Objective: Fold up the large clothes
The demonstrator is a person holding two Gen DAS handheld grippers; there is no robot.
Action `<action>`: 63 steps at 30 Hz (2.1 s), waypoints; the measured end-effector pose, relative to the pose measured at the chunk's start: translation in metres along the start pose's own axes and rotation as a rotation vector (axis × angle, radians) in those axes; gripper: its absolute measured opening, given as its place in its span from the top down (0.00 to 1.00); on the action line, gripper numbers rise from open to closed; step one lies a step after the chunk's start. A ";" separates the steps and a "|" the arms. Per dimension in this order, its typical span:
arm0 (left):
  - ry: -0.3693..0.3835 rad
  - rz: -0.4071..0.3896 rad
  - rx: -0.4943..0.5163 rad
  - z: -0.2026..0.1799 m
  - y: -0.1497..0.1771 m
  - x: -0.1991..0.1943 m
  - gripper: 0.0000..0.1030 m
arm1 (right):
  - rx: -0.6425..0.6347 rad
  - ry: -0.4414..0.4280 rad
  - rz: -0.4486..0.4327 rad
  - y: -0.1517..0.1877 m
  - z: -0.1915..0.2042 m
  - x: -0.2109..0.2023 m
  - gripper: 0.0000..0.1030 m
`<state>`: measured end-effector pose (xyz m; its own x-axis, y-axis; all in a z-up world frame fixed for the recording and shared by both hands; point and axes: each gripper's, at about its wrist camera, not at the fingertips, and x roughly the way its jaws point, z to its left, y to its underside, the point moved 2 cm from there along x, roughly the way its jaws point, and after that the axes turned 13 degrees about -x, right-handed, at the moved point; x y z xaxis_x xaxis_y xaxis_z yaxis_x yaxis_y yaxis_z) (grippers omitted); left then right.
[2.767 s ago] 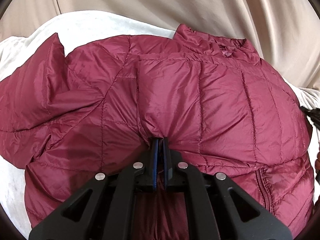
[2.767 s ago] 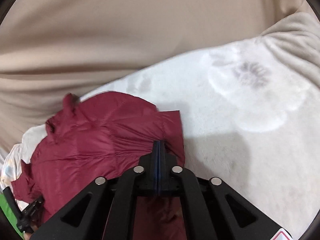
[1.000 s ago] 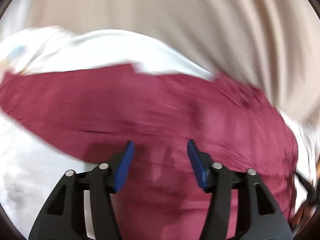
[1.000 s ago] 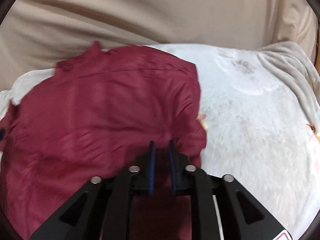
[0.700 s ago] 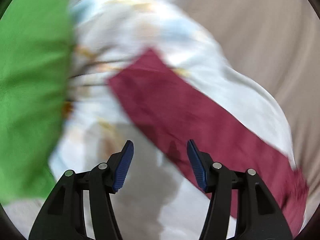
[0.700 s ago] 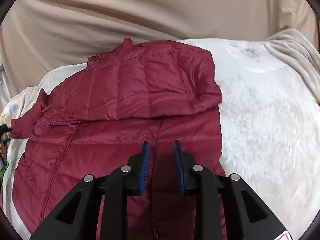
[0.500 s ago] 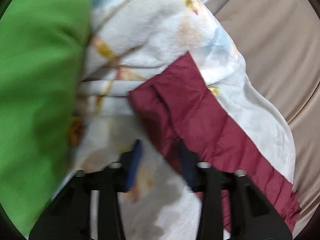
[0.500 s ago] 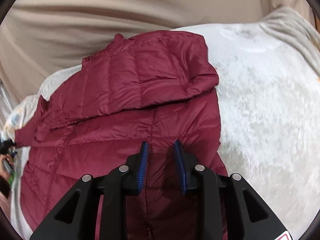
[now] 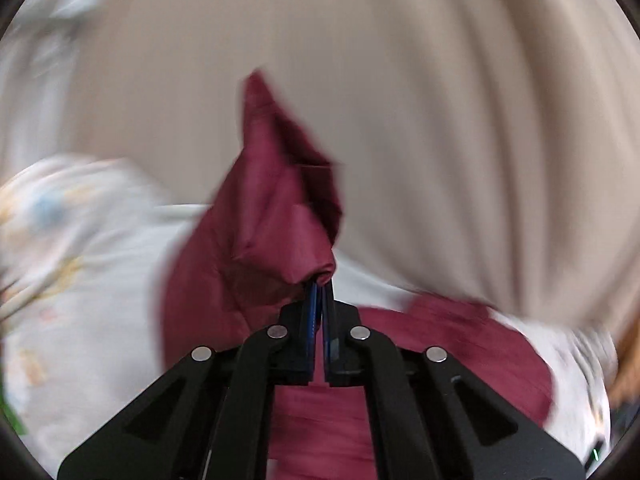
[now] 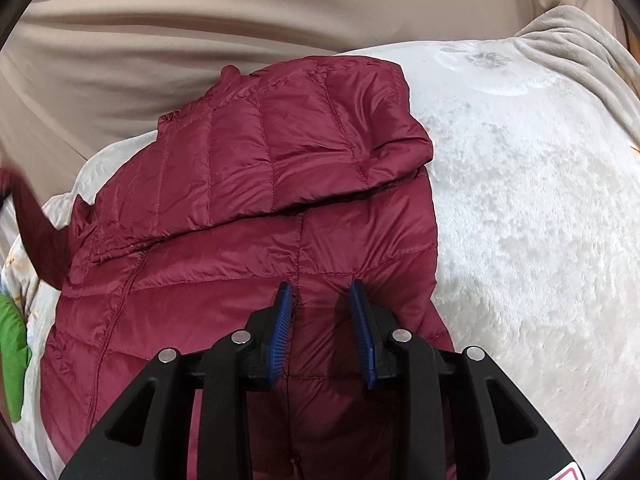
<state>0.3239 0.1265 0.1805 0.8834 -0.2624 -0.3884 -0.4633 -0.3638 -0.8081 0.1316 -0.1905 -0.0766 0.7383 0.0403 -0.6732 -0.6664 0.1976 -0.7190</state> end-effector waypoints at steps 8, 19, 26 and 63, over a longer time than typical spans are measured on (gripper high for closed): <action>0.168 0.395 0.141 -0.157 0.201 0.096 0.92 | 0.017 -0.037 -0.008 0.000 -0.002 0.001 0.66; 0.202 0.344 -0.031 -0.075 0.178 0.050 0.30 | 0.049 -0.055 -0.051 -0.006 -0.009 -0.014 0.52; -0.015 0.327 -0.280 0.066 0.141 0.048 0.26 | 0.069 -0.156 -0.088 -0.065 0.001 -0.028 0.28; -0.116 0.292 -0.274 0.093 0.166 0.093 0.90 | -0.124 0.032 -0.231 -0.122 0.067 -0.003 0.79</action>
<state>0.3354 0.1247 -0.0311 0.7069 -0.2933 -0.6437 -0.6835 -0.5173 -0.5149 0.2173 -0.1489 0.0248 0.8700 -0.0232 -0.4925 -0.4896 0.0764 -0.8686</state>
